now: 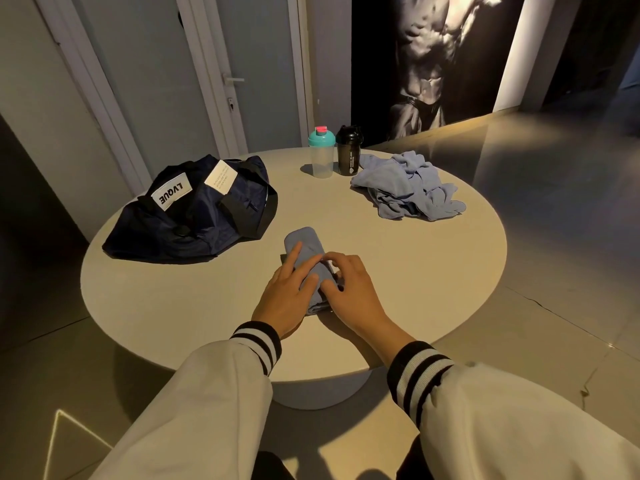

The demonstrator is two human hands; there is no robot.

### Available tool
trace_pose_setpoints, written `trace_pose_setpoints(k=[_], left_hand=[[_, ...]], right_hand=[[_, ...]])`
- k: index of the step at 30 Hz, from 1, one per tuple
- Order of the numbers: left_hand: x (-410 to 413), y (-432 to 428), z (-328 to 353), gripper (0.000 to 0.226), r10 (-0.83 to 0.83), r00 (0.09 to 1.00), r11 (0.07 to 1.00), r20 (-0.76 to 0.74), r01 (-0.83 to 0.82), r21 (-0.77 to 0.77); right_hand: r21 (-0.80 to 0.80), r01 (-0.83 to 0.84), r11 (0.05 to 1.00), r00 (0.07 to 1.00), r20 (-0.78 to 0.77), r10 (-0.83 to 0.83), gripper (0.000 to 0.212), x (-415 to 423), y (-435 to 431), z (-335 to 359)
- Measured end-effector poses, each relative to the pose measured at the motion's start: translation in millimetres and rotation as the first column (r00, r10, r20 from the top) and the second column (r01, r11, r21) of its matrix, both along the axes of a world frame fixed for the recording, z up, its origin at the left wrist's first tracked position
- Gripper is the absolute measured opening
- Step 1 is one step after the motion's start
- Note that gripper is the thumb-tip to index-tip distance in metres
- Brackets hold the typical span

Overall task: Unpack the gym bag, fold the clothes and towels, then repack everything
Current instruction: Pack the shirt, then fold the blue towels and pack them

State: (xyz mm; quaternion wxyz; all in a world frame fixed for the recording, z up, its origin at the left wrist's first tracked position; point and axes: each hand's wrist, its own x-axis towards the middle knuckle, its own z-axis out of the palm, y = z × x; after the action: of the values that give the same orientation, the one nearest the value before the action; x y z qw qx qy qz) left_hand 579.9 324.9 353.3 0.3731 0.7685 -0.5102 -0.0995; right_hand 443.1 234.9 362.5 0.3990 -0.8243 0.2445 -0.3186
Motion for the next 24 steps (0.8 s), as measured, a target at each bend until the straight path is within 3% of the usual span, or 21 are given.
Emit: trace_pose_setpoints(k=[4, 7, 11, 17, 19, 24], left_hand=[[-1.7, -0.9, 1.0, 0.048, 0.035, 0.999, 0.999, -0.022, -0.036, -0.039], [-6.7, -6.6, 5.6, 0.049, 0.127, 0.987, 0.992, -0.103, -0.125, 0.021], [-9.3, -16.1, 6.0, 0.05, 0.271, 0.955, 0.926, 0.118, -0.292, 0.24], [-3.9, -14.9, 1.2, 0.06, 0.156, 0.983, 0.978, 0.093, -0.167, 0.128], [-3.3, -12.9, 0.0, 0.054, 0.131, 0.988, 0.986, 0.086, -0.139, 0.088], [-15.4, -4.6, 6.6, 0.049, 0.096, 0.989, 0.992, -0.117, -0.105, -0.075]], right_hand=[[-0.023, 0.021, 1.0, 0.995, -0.101, -0.023, 0.039, 4.2, -1.3, -2.4], [0.012, 0.044, 0.999, 0.995, -0.086, -0.042, 0.036, 5.0, -2.7, 0.4], [0.0, 0.065, 0.998, 0.994, -0.083, -0.065, 0.035, 4.7, -5.5, 0.2], [0.018, 0.074, 0.997, 0.993, -0.089, -0.072, 0.039, 3.1, -10.5, -3.4], [0.018, 0.066, 0.998, 0.993, -0.098, -0.063, 0.039, 2.4, -9.7, -3.6], [0.053, 0.003, 0.999, 0.996, -0.085, 0.002, 0.035, 4.0, -5.8, -4.3]])
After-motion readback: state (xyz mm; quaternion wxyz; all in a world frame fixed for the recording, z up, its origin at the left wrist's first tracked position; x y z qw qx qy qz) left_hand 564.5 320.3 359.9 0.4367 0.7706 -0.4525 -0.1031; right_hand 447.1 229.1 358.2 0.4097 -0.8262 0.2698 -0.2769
